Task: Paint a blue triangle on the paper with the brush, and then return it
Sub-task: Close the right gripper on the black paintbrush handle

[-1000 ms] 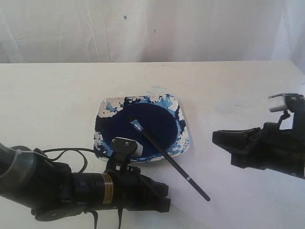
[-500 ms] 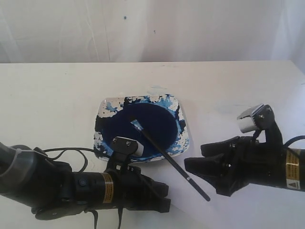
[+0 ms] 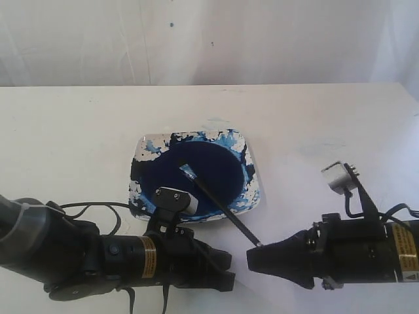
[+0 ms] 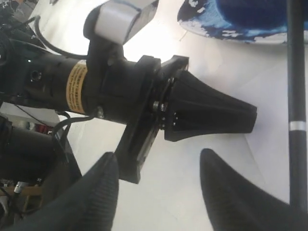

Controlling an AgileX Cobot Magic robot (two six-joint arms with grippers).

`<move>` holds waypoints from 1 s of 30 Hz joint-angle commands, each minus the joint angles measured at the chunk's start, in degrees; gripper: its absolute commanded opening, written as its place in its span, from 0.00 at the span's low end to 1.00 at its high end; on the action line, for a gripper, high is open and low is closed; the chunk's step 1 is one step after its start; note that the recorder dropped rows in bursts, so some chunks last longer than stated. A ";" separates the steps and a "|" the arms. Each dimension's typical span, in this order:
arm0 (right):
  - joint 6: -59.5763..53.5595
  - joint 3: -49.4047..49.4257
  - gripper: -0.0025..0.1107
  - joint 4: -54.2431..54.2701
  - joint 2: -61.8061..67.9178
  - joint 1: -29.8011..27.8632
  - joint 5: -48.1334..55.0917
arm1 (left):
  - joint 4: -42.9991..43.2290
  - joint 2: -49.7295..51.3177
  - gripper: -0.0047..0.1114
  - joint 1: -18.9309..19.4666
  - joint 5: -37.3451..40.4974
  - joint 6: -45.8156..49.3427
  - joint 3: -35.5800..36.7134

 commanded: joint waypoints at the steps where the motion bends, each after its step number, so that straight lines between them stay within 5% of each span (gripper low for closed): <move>1: 1.76 0.36 0.43 -0.20 1.90 2.34 -0.96 | 1.12 0.20 0.04 -0.17 3.90 -0.18 0.44; 6: 3.20 0.36 0.42 0.82 4.59 6.26 -0.03 | 1.12 0.20 0.04 -0.17 3.92 -0.29 0.44; 14: 4.46 0.36 0.42 3.71 4.70 6.38 17.91 | 1.51 0.20 0.04 -0.17 3.92 -0.29 0.44; 23: -12.70 -0.25 0.42 24.32 4.70 6.38 20.61 | 1.73 0.20 0.04 -0.17 3.92 -0.29 0.44; 30: -14.83 -5.26 0.42 32.88 6.13 6.38 29.64 | 1.97 0.20 0.04 -0.17 3.92 -0.29 0.44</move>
